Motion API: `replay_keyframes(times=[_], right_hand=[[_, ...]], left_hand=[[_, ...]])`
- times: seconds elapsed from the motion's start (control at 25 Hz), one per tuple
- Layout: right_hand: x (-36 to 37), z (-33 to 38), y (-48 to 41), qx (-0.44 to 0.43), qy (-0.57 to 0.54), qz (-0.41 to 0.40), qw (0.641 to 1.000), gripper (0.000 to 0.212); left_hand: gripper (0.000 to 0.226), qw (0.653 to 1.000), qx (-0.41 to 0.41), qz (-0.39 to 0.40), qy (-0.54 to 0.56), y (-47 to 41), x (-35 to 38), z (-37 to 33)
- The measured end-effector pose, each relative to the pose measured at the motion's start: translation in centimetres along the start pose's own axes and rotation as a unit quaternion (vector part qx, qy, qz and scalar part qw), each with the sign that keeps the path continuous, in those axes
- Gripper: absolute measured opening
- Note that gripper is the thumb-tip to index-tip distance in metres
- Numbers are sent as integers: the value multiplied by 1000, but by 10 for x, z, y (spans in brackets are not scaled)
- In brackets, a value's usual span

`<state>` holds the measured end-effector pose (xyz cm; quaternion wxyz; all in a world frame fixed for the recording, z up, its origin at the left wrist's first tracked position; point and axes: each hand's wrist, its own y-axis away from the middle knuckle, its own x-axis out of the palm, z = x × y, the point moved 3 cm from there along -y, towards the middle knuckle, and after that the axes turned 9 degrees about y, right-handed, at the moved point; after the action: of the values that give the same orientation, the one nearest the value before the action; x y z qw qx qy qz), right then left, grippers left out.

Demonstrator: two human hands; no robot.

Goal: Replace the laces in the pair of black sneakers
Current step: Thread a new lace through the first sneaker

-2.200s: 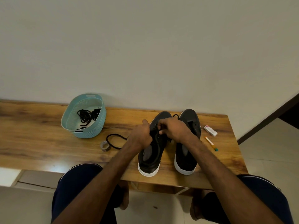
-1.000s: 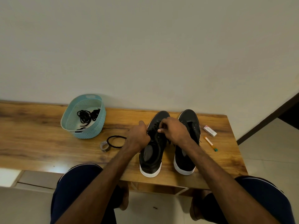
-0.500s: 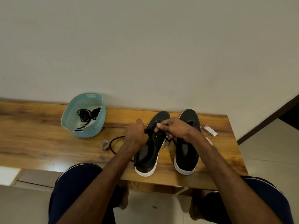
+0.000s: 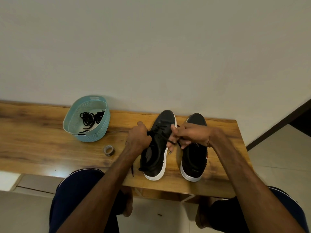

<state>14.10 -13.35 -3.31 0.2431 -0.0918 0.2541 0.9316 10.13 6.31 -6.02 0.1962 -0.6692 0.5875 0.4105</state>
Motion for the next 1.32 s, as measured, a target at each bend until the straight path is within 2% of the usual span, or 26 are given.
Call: replay_keyframes(times=[0.08,0.2,0.32,0.44,0.52,0.64,0.76,0.8,0.84,0.92,0.96,1.0,1.08,1.2,1.28,1.32], right_hand=[[6,-5,-5,48,47,-42,997,45],[2,0,1,-26,45,-79,996,33],[-13,12,27,-75,-10,-19,997,31],[-12,3,33,22,55,78,995,50],[-6,0,25,52,88,62,993,45],[-16,11,32,-70,8,6,998,27],[-34,17,59,-212,-137,54,966,27],[-38,13,62,-202,-163,75,963,35],[-37,7,60,-152,-154,85,973,46],[-29,-3,53,-7,-15,66,998,57],[-25,-3,49,25,39,63,997,53],[-22,-1,48,12,40,64,997,45],[-29,5,55,-73,-53,57,994,33],[-43,6,71,-196,-177,65,962,24],[-46,6,77,-232,-226,44,945,22],[-45,6,76,-219,-237,1,947,22]], left_hand=[[28,1000,1,5,3,2,1,-1],[34,1000,-3,-3,-10,2,-1,-3],[34,1000,-11,-6,-7,-1,-5,0],[32,1000,-6,-9,-12,-1,-6,1],[33,1000,-2,-9,-23,1,-6,0],[32,1000,-8,-9,-16,0,-7,0],[32,999,-13,-19,-24,-1,-11,2],[34,999,-9,-21,-29,-1,-11,2],[35,999,-4,-18,-32,-2,-10,2],[33,999,2,-10,-31,-1,-7,0],[31,999,4,-9,-31,-1,-6,-1],[30,999,4,-9,-32,0,-6,-2],[31,999,3,-9,-34,-1,-5,-3],[32,999,0,-13,-42,-1,-5,-2],[32,999,-6,-17,-45,-3,-6,-2],[33,999,-4,-12,-48,-3,-5,-2]])
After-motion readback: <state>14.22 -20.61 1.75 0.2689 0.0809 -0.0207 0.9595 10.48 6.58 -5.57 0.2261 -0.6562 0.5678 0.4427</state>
